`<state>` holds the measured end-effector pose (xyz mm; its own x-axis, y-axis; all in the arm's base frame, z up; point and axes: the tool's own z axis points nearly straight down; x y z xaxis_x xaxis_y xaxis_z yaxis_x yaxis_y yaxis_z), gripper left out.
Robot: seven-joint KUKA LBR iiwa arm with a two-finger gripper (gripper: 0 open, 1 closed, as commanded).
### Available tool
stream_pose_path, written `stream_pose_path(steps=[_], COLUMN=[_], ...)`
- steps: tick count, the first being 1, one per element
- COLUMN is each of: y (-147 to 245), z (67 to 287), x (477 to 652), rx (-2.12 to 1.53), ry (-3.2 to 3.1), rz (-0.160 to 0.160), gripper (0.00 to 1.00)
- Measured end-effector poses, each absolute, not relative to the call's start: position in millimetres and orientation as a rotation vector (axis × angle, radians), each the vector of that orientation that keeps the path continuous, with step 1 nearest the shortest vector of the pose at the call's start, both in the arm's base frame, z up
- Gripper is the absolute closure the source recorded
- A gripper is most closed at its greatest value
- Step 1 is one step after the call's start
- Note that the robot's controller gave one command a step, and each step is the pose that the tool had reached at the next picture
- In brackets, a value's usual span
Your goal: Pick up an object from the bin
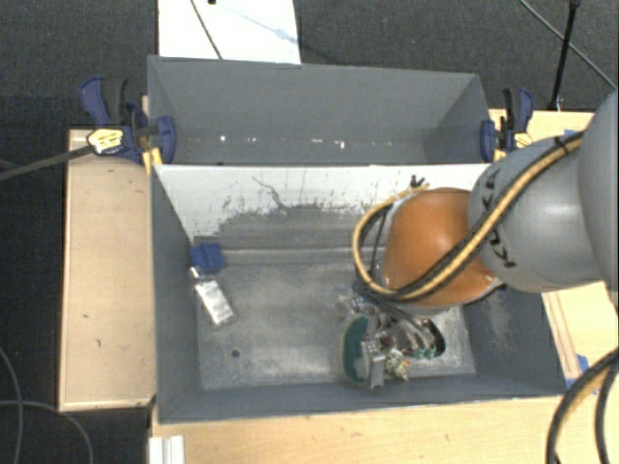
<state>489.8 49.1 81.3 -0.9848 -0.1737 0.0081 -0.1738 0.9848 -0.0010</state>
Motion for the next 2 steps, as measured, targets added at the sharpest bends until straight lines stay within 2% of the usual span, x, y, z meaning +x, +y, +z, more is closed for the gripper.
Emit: stream_pose_path(steps=[1,2], y=[54,55], z=[86,199], x=[492.9,493.1], rx=[0.273,0.297], ry=[-3.133,-3.137], rz=[-0.005,-0.001], gripper=[1.0,1.0])
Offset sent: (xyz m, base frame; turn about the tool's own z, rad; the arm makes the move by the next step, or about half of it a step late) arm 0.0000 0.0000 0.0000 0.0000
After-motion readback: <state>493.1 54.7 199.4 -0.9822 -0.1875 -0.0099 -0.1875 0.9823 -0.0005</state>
